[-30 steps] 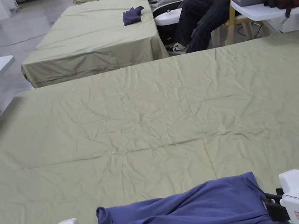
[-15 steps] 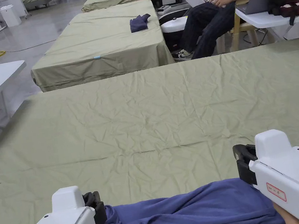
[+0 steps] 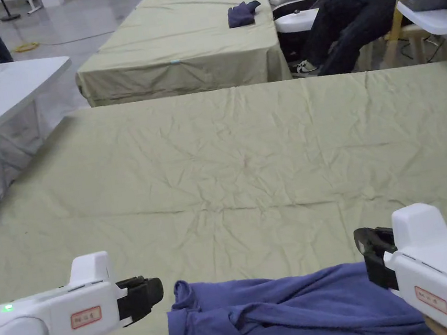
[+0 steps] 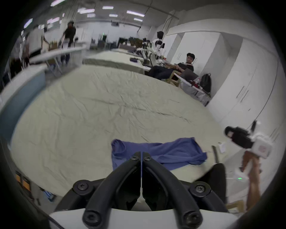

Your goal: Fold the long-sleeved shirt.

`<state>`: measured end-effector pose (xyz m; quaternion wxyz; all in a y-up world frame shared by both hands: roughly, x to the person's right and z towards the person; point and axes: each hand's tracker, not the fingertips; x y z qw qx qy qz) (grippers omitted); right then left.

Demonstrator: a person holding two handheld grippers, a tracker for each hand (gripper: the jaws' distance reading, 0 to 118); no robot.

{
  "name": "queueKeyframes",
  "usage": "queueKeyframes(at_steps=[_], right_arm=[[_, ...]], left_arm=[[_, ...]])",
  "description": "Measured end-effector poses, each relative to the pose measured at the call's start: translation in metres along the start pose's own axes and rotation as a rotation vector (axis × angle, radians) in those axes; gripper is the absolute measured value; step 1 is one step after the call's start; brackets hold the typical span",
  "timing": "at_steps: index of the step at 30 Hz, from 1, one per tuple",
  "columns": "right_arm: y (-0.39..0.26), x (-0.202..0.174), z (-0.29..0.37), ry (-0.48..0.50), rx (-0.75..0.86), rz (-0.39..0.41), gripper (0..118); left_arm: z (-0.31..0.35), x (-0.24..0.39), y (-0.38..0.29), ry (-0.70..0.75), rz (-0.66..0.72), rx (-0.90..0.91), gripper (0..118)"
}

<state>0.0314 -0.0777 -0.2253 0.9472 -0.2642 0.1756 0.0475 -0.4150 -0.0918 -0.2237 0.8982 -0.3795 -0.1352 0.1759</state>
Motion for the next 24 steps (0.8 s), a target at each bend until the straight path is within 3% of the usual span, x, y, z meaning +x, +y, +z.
queueKeyframes(at_steps=[4, 8, 9, 10, 11, 12, 14, 18, 21, 24], right_arm=[[-0.003, -0.008, -0.018, 0.022, -0.046, 0.007, 1], [-0.006, -0.014, -0.037, 0.026, -0.097, 0.028, 1], [-0.006, -0.015, -0.043, 0.024, -0.112, 0.036, 1], [-0.007, -0.016, -0.047, 0.021, -0.121, 0.041, 1], [-0.008, -0.017, -0.051, 0.022, -0.133, 0.044, 1], [-0.008, -0.017, -0.056, 0.025, -0.147, 0.045, 1], [-0.009, -0.018, -0.064, 0.03, -0.165, 0.046, 1], [-0.012, -0.016, -0.073, 0.051, -0.2, 0.017, 1], [-0.014, -0.015, -0.078, 0.037, -0.217, 0.028, 1], [-0.017, -0.011, -0.082, 0.022, -0.239, 0.027, 1]], left_arm=[[-0.018, -0.042, 0.0, -0.168, 0.083, -0.106, 1], [-0.038, -0.072, -0.008, -0.151, 0.152, -0.139, 4], [-0.042, -0.079, -0.009, -0.152, 0.16, -0.135, 11], [-0.045, -0.081, -0.009, -0.155, 0.172, -0.122, 31], [-0.049, -0.087, -0.008, -0.159, 0.184, -0.109, 70], [-0.056, -0.095, -0.007, -0.183, 0.231, -0.102, 70], [-0.07, -0.107, -0.006, -0.245, 0.306, -0.153, 84], [-0.102, -0.12, -0.005, -0.25, 0.238, -0.193, 82], [-0.13, -0.132, -0.01, -0.215, 0.253, -0.261, 82], [-0.152, -0.145, -0.017, -0.277, 0.303, -0.313, 82]])
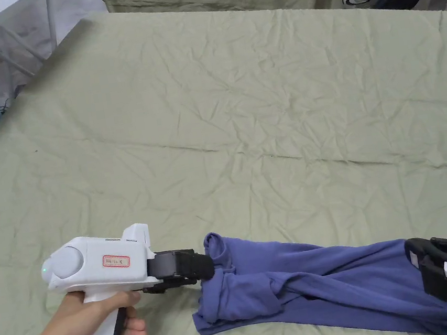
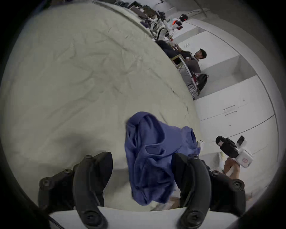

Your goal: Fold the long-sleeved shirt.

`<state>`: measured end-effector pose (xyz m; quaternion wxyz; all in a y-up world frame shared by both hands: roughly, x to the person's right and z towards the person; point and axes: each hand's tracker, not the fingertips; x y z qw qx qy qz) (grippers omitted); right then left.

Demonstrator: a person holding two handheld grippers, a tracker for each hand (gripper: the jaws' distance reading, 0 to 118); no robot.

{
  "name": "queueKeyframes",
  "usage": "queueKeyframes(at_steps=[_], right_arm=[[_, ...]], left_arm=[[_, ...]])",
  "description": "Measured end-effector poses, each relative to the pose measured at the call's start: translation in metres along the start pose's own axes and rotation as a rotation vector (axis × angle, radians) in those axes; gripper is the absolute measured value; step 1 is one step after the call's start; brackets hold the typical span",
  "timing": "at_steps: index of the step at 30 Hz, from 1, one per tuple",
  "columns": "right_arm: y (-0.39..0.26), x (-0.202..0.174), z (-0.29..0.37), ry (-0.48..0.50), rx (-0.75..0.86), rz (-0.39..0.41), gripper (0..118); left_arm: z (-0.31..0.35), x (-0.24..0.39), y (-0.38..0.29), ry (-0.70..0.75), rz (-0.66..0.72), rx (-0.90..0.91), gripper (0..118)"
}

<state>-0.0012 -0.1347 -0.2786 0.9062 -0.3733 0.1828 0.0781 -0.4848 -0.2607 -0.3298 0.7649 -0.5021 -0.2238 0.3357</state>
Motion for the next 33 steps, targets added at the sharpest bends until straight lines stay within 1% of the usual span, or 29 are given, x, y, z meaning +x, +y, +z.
queueKeyframes(at_steps=[3, 6, 7, 11, 16, 19, 20, 21, 22, 23, 24, 26, 27, 31, 33], right_arm=[[-0.002, 0.004, -0.006, 0.0, -0.019, -0.011, 1], [-0.003, 0.007, -0.01, 0.002, -0.028, -0.032, 1], [-0.003, 0.007, -0.009, -0.002, -0.03, -0.03, 1], [-0.004, 0.01, -0.014, -0.012, -0.041, -0.026, 1], [-0.006, 0.012, -0.015, -0.014, -0.044, -0.039, 1], [-0.008, 0.012, -0.015, -0.013, -0.046, -0.04, 1], [-0.008, 0.012, -0.015, -0.014, -0.046, -0.039, 1], [-0.009, 0.012, -0.015, -0.014, -0.044, -0.038, 1], [-0.009, 0.013, -0.015, -0.013, -0.042, -0.041, 1], [-0.009, 0.014, -0.015, -0.01, -0.041, -0.046, 1], [-0.009, 0.014, -0.015, -0.007, -0.038, -0.051, 1], [-0.009, 0.014, -0.014, -0.006, -0.03, -0.056, 1], [-0.008, 0.015, -0.014, -0.004, -0.027, -0.058, 1], [-0.006, 0.013, -0.011, 0.005, -0.015, -0.06, 1], [-0.005, 0.013, -0.009, 0.009, -0.007, -0.061, 1]], left_arm=[[-0.014, -0.018, 0.002, -0.059, 0.02, 0.004, 81], [-0.017, -0.025, 0.005, -0.159, 0.058, 0.027, 81], [-0.018, -0.027, 0.006, -0.142, 0.064, 0.02, 81], [-0.025, -0.02, 0.009, -0.16, 0.055, -0.014, 81], [-0.059, -0.001, 0.012, -0.179, -0.008, -0.101, 81], [-0.07, 0.004, 0.013, -0.19, -0.007, -0.117, 80], [-0.069, 0.004, 0.014, -0.185, -0.009, -0.12, 78], [-0.067, 0.004, 0.014, -0.166, -0.013, -0.124, 73], [-0.065, -0.001, 0.015, -0.137, -0.024, -0.127, 62], [-0.063, -0.002, 0.014, -0.116, -0.036, -0.13, 46], [-0.061, -0.001, 0.013, -0.098, -0.048, -0.127, 36], [-0.056, 0.006, 0.009, -0.076, -0.09, -0.1, 27], [-0.054, 0.011, 0.007, -0.067, -0.122, -0.09, 26], [-0.044, 0.028, 0.005, 0.002, -0.213, -0.079, 24], [-0.034, 0.032, 0.008, 0.001, -0.2, -0.081, 24]])
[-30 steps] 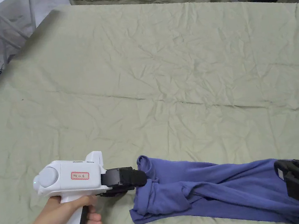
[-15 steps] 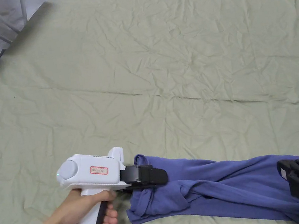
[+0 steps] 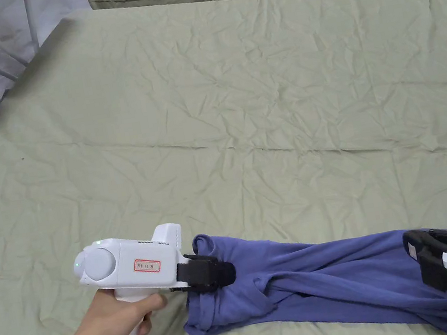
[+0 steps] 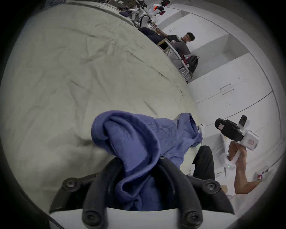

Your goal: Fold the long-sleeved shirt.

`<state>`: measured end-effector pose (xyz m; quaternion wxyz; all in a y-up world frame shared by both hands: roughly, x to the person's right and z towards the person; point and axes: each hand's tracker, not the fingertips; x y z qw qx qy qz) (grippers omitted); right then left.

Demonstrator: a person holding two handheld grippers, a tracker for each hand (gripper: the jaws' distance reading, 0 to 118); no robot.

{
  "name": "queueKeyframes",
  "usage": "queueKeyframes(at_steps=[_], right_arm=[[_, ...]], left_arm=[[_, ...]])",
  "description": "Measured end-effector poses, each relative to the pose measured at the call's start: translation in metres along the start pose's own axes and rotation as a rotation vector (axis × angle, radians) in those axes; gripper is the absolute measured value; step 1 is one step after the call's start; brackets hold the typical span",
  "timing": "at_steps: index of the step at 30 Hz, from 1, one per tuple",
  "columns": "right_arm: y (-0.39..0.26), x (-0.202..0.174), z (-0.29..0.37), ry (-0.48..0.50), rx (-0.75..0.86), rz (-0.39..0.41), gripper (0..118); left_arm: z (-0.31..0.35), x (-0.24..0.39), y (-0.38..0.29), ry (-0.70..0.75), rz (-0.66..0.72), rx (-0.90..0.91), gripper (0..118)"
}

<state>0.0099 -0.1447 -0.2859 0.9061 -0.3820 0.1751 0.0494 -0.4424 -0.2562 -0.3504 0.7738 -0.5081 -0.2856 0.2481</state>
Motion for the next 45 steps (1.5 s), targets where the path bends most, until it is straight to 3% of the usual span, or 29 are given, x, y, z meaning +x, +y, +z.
queueKeyframes(at_steps=[11, 21, 27, 33, 45], right_arm=[[-0.003, 0.007, 0.012, 0.025, 0.048, -0.037, 1], [-0.012, 0.023, 0.016, 0.056, 0.067, -0.091, 1], [-0.027, 0.047, 0.03, 0.05, 0.107, -0.157, 1], [-0.047, 0.077, 0.045, 0.027, 0.134, -0.241, 1], [-0.075, 0.12, 0.062, -0.031, 0.148, -0.343, 1]], left_arm=[[0.088, -0.033, 0.014, 0.272, 0.034, 0.051, 24], [0.084, 0.036, 0.006, 0.378, 0.09, 0.026, 24], [0.054, 0.112, 0.019, 0.33, -0.022, -0.041, 24], [-0.008, 0.15, 0.033, 0.208, -0.016, -0.067, 24], [-0.126, 0.206, 0.047, 0.178, -0.126, -0.197, 24]])
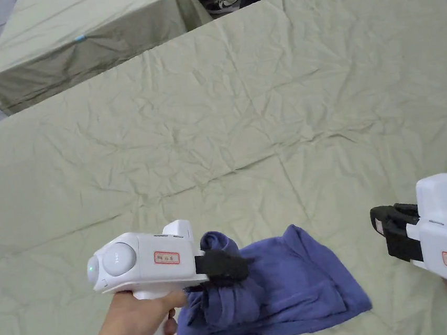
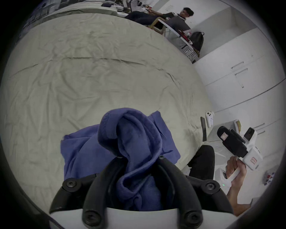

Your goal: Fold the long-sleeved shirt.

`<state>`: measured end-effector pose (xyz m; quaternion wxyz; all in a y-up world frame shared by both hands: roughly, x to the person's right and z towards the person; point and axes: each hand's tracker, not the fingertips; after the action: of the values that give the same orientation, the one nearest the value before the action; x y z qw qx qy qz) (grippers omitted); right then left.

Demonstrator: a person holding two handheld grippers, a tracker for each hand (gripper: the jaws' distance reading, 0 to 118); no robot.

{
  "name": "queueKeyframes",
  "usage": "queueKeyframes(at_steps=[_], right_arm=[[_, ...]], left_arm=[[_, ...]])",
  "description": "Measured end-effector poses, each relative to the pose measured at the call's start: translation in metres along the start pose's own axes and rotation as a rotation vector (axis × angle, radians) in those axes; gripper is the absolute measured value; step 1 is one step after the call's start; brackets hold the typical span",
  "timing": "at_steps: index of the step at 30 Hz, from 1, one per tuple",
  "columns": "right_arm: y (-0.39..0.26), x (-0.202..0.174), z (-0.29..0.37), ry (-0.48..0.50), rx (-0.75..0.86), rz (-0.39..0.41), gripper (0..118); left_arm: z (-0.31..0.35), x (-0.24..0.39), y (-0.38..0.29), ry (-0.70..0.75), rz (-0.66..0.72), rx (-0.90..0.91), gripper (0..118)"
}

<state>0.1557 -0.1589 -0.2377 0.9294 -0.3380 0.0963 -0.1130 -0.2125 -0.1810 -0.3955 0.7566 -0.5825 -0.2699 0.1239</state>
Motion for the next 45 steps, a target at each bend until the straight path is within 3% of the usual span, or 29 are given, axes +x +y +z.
queueKeyframes(at_steps=[8, 13, 22, 30, 34, 37, 39, 41, 45], right_arm=[[-0.002, 0.008, -0.002, -0.015, -0.01, -0.016, 1], [-0.001, 0.01, -0.003, -0.023, -0.017, -0.015, 1], [-0.002, 0.01, 0.0, -0.03, -0.02, -0.02, 1], [-0.001, 0.011, 0.005, -0.039, -0.015, -0.031, 1], [0.002, 0.006, 0.007, -0.039, -0.009, -0.02, 1], [0.004, 0.001, 0.007, -0.031, -0.006, -0.017, 1], [0.005, -0.004, 0.009, -0.028, -0.003, -0.007, 1], [0.006, -0.007, 0.009, -0.026, -0.002, 0.001, 1], [0.008, -0.014, 0.011, -0.02, 0.0, 0.016, 1]], left_arm=[[-0.047, 0.008, 0.004, 0.04, 0.031, -0.041, 26], [-0.059, 0.038, 0.007, 0.046, 0.032, -0.038, 49], [-0.078, 0.075, 0.004, -0.021, -0.014, -0.026, 50], [-0.039, 0.09, 0.004, -0.142, -0.006, 0.071, 49], [-0.001, 0.083, -0.001, -0.355, 0.083, 0.189, 49], [0.025, 0.081, -0.012, -0.326, 0.035, 0.319, 48], [0.035, 0.079, -0.02, -0.217, 0.002, 0.361, 38], [0.04, 0.076, -0.03, -0.105, -0.042, 0.41, 19], [0.036, 0.068, -0.055, 0.01, -0.118, 0.441, 5]])
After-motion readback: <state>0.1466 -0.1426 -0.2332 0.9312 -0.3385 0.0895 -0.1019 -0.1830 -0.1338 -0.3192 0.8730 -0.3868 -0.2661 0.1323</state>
